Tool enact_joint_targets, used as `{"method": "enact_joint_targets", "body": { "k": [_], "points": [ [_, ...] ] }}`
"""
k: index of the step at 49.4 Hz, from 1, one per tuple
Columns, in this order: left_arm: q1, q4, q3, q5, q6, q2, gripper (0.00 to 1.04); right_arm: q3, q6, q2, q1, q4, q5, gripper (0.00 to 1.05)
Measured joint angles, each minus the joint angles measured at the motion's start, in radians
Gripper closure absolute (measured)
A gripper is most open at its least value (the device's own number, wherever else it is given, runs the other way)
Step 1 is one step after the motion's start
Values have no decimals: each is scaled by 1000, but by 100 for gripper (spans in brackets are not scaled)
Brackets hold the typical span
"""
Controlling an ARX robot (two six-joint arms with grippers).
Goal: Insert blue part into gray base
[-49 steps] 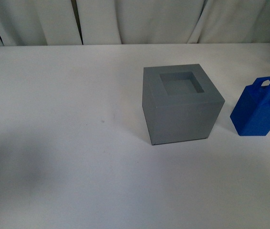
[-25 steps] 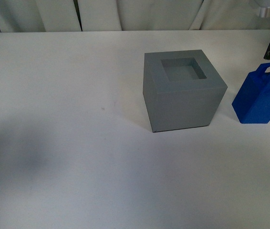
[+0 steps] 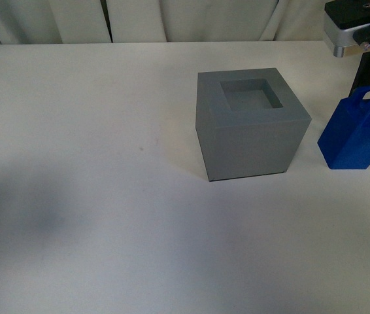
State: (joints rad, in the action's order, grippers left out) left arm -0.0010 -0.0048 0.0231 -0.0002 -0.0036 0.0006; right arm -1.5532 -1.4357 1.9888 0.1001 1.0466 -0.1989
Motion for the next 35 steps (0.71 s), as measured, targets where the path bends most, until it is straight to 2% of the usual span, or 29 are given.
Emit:
{"method": "enact_joint_targets", "body": {
  "k": [20, 32, 35],
  "points": [
    [0, 0, 0, 0, 0, 0, 6, 0, -1, 18, 19, -20, 0, 8],
    [0, 0, 0, 0, 0, 0, 6, 0, -5, 18, 18, -22, 9, 53],
    [0, 0, 0, 0, 0, 0, 6, 0, -5, 18, 16, -20, 6, 58]
  ]
}}
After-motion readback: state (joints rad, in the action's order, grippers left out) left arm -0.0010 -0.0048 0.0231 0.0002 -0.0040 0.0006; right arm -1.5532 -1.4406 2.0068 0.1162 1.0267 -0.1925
